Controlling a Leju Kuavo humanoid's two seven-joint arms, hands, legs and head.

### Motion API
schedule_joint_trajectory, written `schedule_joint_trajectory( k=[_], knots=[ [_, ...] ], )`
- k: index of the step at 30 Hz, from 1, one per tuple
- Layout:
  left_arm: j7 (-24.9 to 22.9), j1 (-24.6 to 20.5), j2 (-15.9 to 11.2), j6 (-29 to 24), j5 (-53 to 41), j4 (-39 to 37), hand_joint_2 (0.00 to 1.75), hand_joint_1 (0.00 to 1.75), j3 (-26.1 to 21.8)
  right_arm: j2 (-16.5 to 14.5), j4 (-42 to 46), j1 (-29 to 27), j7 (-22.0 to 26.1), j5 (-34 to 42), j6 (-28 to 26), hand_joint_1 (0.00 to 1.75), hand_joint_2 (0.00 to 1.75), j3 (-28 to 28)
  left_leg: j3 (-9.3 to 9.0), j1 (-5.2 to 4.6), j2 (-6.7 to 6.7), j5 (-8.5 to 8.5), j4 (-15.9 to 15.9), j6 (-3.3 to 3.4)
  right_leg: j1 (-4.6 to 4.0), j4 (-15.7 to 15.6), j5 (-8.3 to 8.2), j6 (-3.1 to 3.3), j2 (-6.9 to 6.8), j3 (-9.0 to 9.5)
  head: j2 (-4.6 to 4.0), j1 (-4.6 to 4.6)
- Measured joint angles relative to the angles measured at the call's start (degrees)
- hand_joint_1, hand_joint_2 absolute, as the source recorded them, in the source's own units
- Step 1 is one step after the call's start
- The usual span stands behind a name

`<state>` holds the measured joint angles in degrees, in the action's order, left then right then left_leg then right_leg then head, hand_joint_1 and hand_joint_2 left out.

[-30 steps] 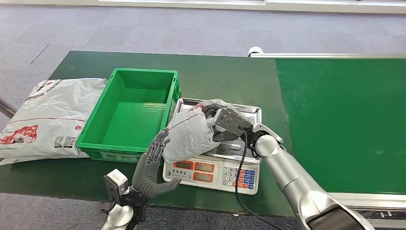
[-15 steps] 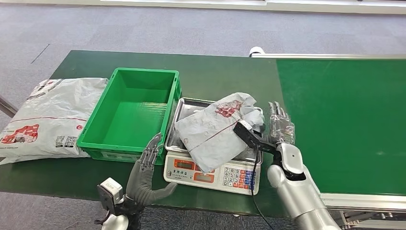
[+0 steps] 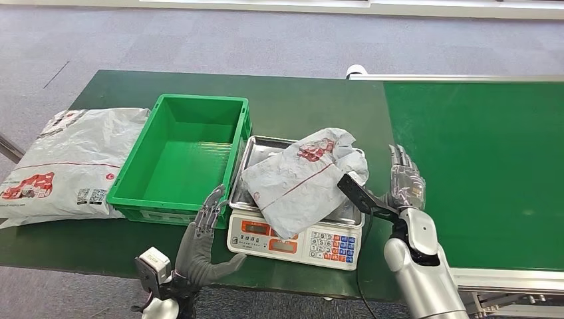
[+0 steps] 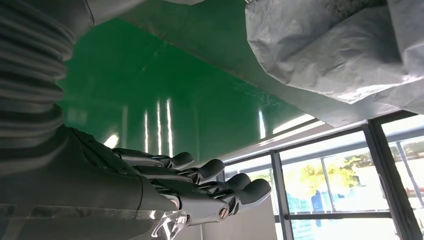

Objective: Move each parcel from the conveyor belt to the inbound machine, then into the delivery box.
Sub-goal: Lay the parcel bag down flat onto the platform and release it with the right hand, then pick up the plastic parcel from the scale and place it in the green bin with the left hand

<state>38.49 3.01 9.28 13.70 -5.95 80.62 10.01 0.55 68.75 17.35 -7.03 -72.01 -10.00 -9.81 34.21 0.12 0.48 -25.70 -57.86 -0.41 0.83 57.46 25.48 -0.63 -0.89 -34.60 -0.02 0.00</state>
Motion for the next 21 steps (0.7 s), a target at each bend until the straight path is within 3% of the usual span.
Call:
schedule_joint_trajectory(
  k=[4,9,13,18,21],
  knots=[
    [0.0,-0.1,0.0,0.0,0.0,-0.1,1.75,0.00,0.0,0.0,0.5,-0.3,4.4,4.7,2.5,0.00,1.75,0.2,0.00,0.00,0.00,0.00,0.0,0.00,0.00,0.0,0.00,0.00,0.01,-0.01,0.00,0.00],
    [0.2,-1.2,0.0,0.0,0.0,-1.1,1.75,0.00,0.0,0.0,1.9,-1.4,18.5,25.8,12.2,0.00,1.75,0.5,0.01,0.00,0.00,0.00,0.0,0.00,0.00,0.0,0.00,0.00,0.00,-0.02,0.00,0.00],
    [0.6,-2.7,0.0,0.0,0.0,-2.4,1.75,0.00,0.0,-0.1,4.8,-2.3,26.4,39.8,18.1,0.00,1.75,1.2,0.01,0.00,0.00,0.00,0.0,0.00,0.00,0.0,0.00,0.00,0.00,-0.02,0.00,0.00],
    [1.2,-6.3,0.5,-1.9,-0.7,-4.4,1.75,0.00,0.0,-1.0,11.4,-4.0,37.5,57.0,21.5,0.00,1.75,4.1,0.02,-0.02,-0.02,0.01,0.0,0.00,0.01,0.0,-0.01,0.00,-0.02,-0.03,0.00,0.00],
    [1.1,-10.4,1.1,-3.4,-0.3,-6.3,1.75,0.00,0.0,-2.2,15.5,-4.8,40.1,62.7,22.5,0.00,1.75,6.0,0.01,-0.02,-0.04,0.01,0.0,0.00,0.01,0.0,-0.01,-0.01,-0.03,-0.01,0.00,0.01]
  ],
)
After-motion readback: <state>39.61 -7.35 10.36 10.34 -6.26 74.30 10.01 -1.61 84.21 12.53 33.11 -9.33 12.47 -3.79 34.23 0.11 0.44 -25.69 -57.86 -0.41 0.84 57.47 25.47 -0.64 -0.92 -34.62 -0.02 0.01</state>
